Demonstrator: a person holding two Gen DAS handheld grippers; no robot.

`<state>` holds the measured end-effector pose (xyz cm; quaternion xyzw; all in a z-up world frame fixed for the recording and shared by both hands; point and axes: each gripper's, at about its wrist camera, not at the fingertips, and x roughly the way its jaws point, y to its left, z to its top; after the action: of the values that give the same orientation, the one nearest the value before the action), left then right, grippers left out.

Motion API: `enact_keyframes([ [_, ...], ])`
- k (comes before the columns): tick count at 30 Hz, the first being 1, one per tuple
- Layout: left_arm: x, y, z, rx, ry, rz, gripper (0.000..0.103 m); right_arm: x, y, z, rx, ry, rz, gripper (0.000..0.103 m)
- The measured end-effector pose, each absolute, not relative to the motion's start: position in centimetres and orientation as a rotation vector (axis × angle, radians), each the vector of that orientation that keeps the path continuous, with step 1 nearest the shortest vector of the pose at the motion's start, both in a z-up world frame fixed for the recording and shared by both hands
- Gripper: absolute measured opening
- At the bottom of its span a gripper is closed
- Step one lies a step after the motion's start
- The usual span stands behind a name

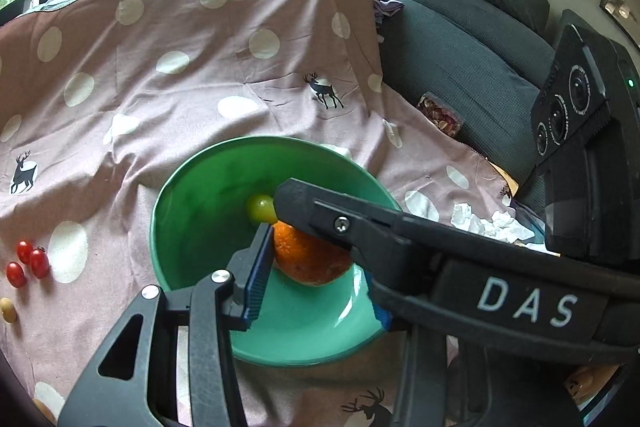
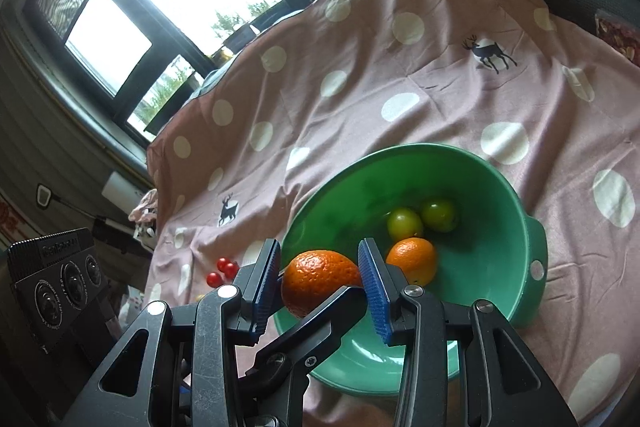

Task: Organize fruits
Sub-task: 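Open the right gripper to release the orange into the bowl, then move the right gripper to the small yellow fruit while the left gripper approaches the brown round fruit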

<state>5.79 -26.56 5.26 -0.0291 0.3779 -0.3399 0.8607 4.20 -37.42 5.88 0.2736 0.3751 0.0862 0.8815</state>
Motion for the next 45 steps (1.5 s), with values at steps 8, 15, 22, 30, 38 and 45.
enact_keyframes([
  [8,6.7,-27.6,3.5,-0.107,0.862,-0.748,0.042,4.7,-38.5,4.4,0.562,0.839,0.128,0.044],
  [15,7.2,-27.8,2.1,-0.141,0.902,-0.748,0.042,5.3,-38.2,3.4,0.529,0.89,0.086,0.044],
  [22,7.4,-27.9,1.6,-0.139,0.914,-0.746,0.042,5.5,-37.9,3.2,0.505,0.916,0.066,0.044],
  [30,6.0,-25.7,3.1,-0.123,0.851,-0.718,0.042,5.1,-37.2,4.3,0.464,0.879,0.035,0.054],
  [38,4.4,-17.8,5.5,-0.159,0.799,-0.532,0.045,4.5,-35.1,6.6,0.427,0.792,0.079,0.069],
  [45,2.0,-8.9,7.0,-0.208,0.722,-0.27,0.058,4.9,-30.4,7.6,0.377,0.777,0.224,0.072],
])
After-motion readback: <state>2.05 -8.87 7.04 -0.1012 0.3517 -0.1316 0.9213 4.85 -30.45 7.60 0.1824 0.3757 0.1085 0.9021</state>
